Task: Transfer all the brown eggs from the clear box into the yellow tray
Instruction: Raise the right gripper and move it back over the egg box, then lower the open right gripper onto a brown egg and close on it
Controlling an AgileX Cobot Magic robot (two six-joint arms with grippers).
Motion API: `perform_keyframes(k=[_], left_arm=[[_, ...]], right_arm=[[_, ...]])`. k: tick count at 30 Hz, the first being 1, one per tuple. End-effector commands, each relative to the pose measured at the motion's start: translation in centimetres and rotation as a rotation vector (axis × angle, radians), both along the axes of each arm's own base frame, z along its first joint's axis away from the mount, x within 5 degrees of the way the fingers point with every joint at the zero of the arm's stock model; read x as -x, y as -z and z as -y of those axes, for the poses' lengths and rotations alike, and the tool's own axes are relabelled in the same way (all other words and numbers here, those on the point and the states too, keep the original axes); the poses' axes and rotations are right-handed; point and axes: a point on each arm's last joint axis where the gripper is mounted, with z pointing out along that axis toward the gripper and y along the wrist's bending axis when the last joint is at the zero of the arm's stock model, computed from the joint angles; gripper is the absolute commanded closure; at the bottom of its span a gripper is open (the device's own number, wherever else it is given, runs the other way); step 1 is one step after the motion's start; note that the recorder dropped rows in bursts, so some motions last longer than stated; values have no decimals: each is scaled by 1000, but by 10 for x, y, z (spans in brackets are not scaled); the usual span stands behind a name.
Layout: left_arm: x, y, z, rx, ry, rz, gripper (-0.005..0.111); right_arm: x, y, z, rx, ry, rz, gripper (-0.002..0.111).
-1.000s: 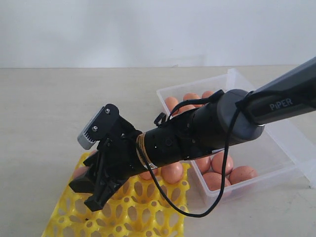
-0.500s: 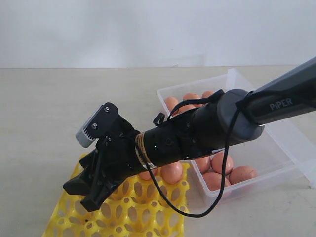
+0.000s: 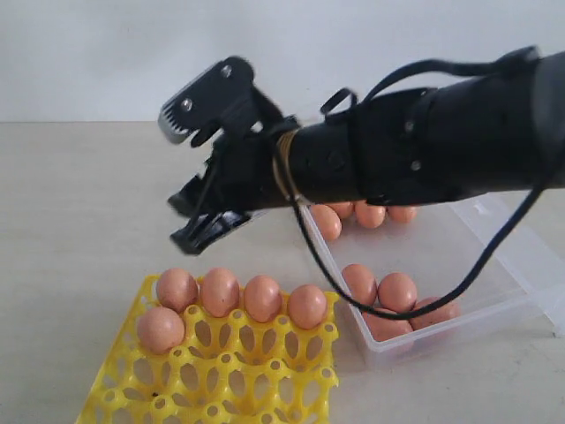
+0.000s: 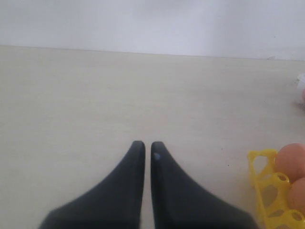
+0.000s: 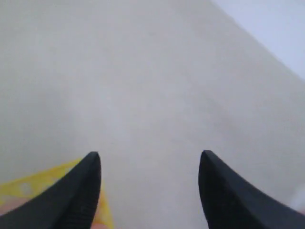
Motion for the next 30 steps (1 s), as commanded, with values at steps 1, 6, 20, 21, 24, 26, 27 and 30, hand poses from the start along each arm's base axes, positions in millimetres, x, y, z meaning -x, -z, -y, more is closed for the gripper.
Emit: perform_keyframes(k=[1, 6, 20, 21, 24, 26, 27, 30], left_arm=[[0, 1, 0, -4, 2, 5, 103], [0, 1, 0, -4, 2, 5, 103], [0, 1, 0, -4, 2, 5, 103], [0, 1, 0, -4, 2, 5, 103], [0, 1, 0, -4, 2, 5, 103], [0, 1, 0, -4, 2, 5, 103], [0, 1, 0, -4, 2, 5, 103], [0, 1, 0, -4, 2, 5, 103]], right_arm=[[-4, -31, 48, 210, 391, 90, 56], [0, -38, 98, 490, 802, 90, 56], [-47, 27, 161, 345, 871, -500, 56], [-52, 28, 160, 334, 848, -538, 56], [-70, 25, 160, 313, 839, -605, 56], [-83, 21, 161, 324, 863, -620, 56], [-89, 17, 160, 321, 869, -616, 56], [-103, 12, 156, 324, 865, -621, 56]])
